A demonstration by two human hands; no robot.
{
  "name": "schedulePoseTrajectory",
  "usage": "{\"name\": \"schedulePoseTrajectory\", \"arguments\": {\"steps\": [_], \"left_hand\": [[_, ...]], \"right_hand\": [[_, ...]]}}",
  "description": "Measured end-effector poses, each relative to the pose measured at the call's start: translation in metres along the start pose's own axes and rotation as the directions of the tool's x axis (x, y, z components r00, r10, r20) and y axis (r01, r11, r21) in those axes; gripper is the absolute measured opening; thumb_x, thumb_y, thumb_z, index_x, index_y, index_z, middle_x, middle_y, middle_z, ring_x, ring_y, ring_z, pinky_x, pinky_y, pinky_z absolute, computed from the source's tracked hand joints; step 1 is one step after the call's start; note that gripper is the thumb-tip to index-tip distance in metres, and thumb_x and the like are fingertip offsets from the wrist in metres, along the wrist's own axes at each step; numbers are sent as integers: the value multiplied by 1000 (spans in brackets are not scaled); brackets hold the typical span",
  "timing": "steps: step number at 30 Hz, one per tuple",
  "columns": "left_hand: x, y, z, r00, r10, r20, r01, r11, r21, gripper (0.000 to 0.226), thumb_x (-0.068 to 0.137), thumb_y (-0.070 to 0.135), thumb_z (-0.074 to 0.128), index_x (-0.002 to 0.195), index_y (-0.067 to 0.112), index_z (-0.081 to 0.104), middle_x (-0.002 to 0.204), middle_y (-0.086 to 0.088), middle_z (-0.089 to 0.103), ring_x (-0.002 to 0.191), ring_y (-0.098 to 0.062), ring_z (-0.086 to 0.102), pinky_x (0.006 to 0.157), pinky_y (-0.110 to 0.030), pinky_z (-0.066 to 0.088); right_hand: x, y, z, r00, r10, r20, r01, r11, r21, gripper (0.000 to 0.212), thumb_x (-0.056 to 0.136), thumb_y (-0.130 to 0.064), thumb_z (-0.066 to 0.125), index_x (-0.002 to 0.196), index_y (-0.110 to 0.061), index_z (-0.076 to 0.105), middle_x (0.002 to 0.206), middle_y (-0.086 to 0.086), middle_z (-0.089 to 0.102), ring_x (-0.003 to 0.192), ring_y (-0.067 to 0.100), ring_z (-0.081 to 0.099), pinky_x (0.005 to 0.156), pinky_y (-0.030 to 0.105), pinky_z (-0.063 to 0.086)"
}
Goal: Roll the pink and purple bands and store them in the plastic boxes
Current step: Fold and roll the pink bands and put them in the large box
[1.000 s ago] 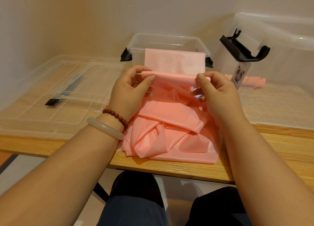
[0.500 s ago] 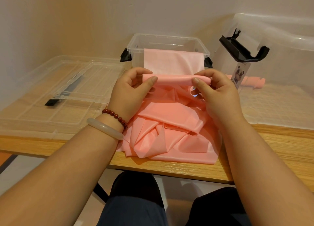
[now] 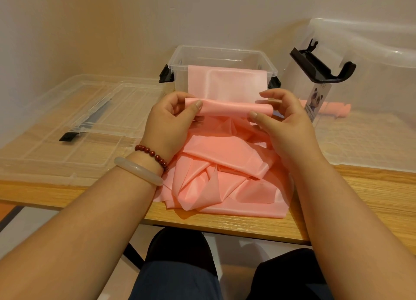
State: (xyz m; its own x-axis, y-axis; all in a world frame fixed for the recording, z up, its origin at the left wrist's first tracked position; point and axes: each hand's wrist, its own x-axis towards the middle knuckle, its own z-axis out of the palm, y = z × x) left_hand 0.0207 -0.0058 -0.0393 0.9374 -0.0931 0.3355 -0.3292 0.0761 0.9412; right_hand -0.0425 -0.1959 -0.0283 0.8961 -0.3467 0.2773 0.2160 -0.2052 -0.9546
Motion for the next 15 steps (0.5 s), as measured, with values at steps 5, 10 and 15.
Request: {"name": "schedulePoseTrajectory", "arguments": {"steps": [5,10,15], "left_hand": [[1,-1,0,1000,1,-7,-1,1000,-3,16,94,6,57,97,22,57,78,-2,65,68,-13,67,60,-22,54],[1,0,-2,1000,4,29,-4,1000,2,16,95,5,55,106,14,63,86,-4,65,72,-15,67,67,-26,57],[0,1,-2,997,-19,73,18,1000,12,18,92,0,57,106,10,61,88,-6,65,72,-13,65,72,-28,58]], "right_hand": [[0,0,1,1000,-7,7,6,999,40,28,85,-7,73,107,-24,67,97,-1,63,78,10,70,63,41,62],[0,0,0,1000,13,-11,-13,1000,20,25,84,-8,74,104,-22,68,95,-1,67,83,11,69,62,38,62],[2,0,1,996,-30,-81,28,999,-20,11,87,-15,73,94,-21,67,94,1,68,77,7,68,57,20,55]]}}
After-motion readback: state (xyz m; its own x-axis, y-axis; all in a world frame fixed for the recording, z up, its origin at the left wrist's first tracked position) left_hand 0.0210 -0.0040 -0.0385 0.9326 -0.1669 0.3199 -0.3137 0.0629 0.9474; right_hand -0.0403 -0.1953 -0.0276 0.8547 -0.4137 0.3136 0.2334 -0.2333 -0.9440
